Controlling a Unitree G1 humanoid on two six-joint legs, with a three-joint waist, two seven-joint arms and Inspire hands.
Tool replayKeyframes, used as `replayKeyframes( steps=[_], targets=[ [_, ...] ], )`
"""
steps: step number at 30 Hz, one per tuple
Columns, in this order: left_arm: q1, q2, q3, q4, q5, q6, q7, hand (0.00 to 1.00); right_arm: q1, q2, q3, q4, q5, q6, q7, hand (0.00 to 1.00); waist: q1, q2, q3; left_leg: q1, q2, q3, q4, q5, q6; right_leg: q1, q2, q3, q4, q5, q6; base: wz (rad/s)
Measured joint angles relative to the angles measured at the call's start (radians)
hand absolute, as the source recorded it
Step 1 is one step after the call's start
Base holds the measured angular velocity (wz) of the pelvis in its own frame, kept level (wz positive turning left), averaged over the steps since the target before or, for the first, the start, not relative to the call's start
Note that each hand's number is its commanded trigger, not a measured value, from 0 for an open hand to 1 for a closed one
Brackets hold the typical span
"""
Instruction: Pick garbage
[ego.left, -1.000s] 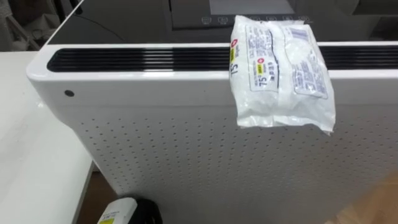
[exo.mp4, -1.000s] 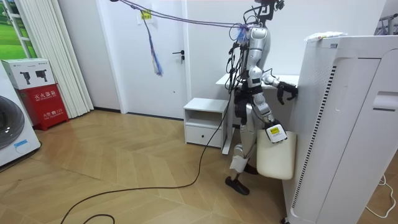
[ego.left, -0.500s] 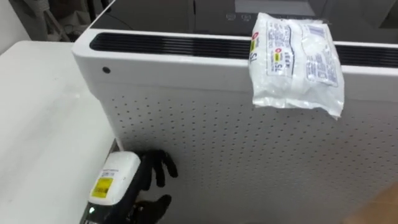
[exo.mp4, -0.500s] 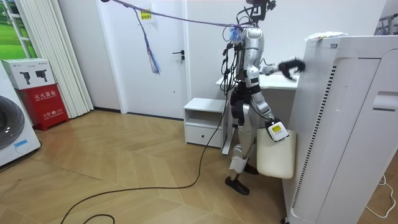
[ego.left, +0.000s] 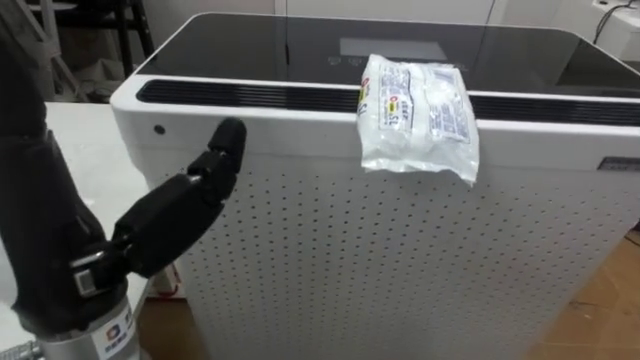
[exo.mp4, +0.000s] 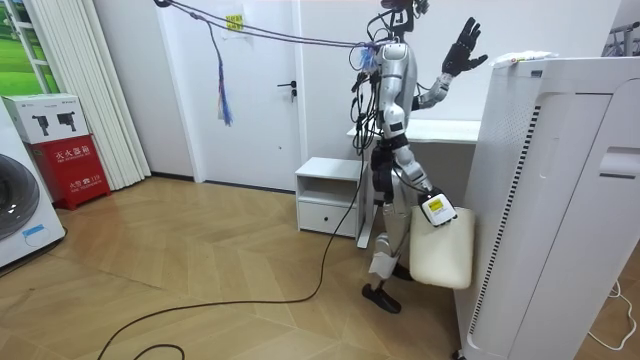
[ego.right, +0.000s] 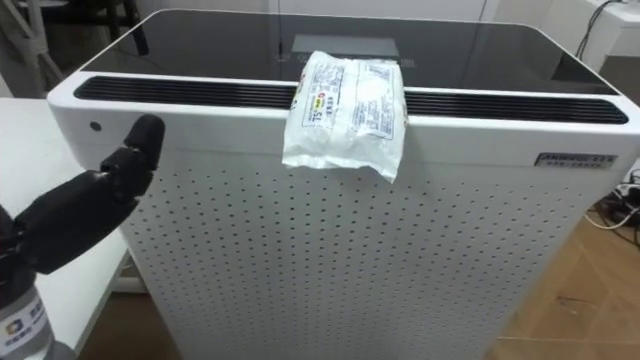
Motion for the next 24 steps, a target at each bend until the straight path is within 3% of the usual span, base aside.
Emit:
replayKeyframes(
  steps=[4,10,14,24],
  targets=[
    [-0.003,-0.003,0.003,-0.024,0.002,0.001,0.001,0.0,-0.001,0.008,0.0,0.003,0.011,0.008,0.031,1.0,0.003,0.008,0.0054,0.013,0.006,0.009,-0.001,-0.008,-0.004,0.01,0.005,0.009,0.0,-0.008,-0.005,-0.03],
    [-0.003,-0.002,0.004,-0.026,0.001,0.01,-0.005,0.0,-0.001,0.018,0.0,0.003,0.012,0.02,0.041,1.0,-0.007,0.01,0.0058,0.019,0.012,0.01,0.005,-0.024,-0.012,0.014,0.009,0.008,0.008,-0.021,-0.021,-0.02],
    [-0.004,-0.001,-0.003,-0.025,0.0,0.029,-0.021,0.0,-0.008,0.018,0.003,0.002,0.012,0.022,0.041,1.0,-0.024,0.007,0.0074,0.022,0.011,0.012,0.006,-0.032,-0.013,0.01,0.007,0.014,0.02,-0.037,-0.023,-0.01],
    [-0.003,0.01,-0.028,-0.014,0.005,0.038,-0.052,0.0,-0.005,0.012,-0.005,-0.001,0.006,0.022,0.082,1.0,-0.04,0.013,0.0122,0.051,0.011,0.026,-0.003,-0.038,-0.01,0.036,0.005,0.027,0.001,-0.04,-0.022,-0.05]
  ],
)
